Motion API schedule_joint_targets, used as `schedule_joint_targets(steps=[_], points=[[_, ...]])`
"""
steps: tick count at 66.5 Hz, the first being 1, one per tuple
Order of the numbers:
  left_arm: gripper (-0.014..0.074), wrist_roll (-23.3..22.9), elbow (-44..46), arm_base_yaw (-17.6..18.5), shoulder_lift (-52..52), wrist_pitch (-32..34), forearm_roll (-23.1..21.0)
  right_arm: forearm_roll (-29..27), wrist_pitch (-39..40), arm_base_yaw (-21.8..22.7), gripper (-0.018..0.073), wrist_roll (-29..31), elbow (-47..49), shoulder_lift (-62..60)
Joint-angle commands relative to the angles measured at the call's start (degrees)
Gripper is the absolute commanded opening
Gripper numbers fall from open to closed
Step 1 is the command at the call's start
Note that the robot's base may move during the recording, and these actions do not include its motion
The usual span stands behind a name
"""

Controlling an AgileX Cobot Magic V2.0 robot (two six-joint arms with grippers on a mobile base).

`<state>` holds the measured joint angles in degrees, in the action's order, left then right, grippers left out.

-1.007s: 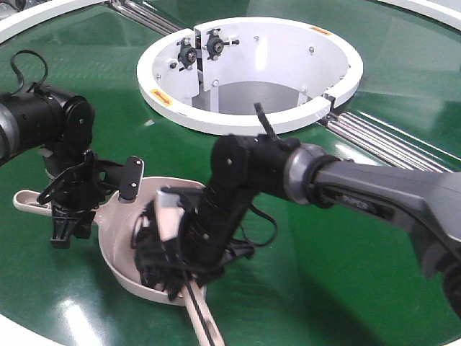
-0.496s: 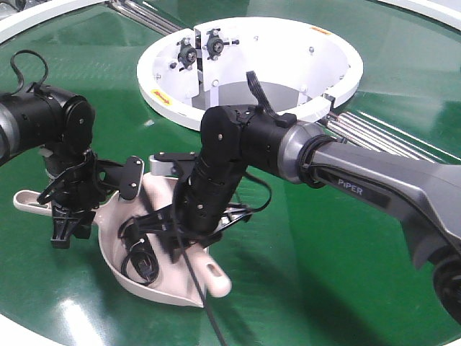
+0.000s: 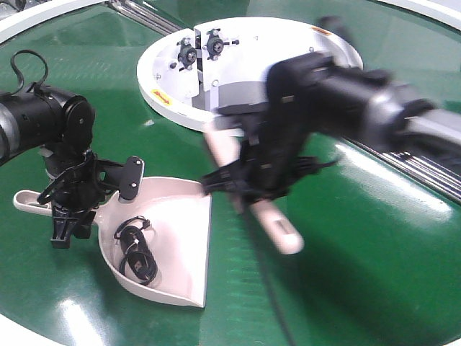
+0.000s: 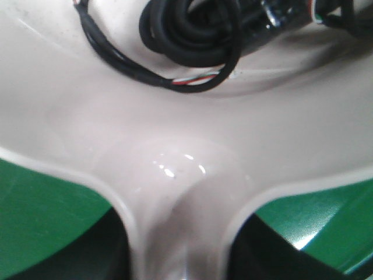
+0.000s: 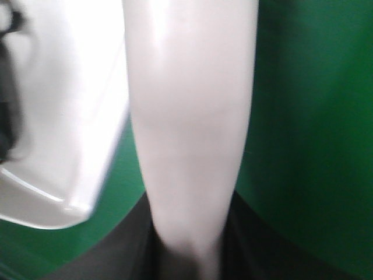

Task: Clean and inspect green conveyor with broom and dustpan
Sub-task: 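Carry the brush back to its original spot with the right gripper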

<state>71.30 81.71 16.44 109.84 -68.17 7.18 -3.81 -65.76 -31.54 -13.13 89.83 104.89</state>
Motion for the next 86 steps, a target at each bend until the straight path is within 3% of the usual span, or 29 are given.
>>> schedule_joint_targets(steps=[1, 19, 28, 41, 86], points=[[-0.0007, -0.42, 1.51, 0.53, -2.65, -0.19, -0.29, 0.69, 3.65, 4.13, -0.0002, 2.49, -4.09, -7.5], [-0.0007, -0.42, 1.51, 0.53, -2.65, -0.19, -0.29, 0.44, 9.8, 17.38, -0.0002, 7.21, -21.36, -19.44], [-0.0007, -0.42, 1.51, 0.53, -2.65, -0.19, -0.29, 1.07, 10.64, 21.82, -0.0002, 7.86, -26.88, -21.69], [-0.0007, -0.42, 1.51, 0.53, -2.65, -0.19, -0.29, 4.91, 9.19, 22.37, -0.0002, 9.24, -31.56, -21.35], [-0.0007, -0.42, 1.51, 0.53, -2.65, -0.18, -0.29, 3.81, 6.9, 22.37, 0.0001, 10.28, -33.33, -17.25]])
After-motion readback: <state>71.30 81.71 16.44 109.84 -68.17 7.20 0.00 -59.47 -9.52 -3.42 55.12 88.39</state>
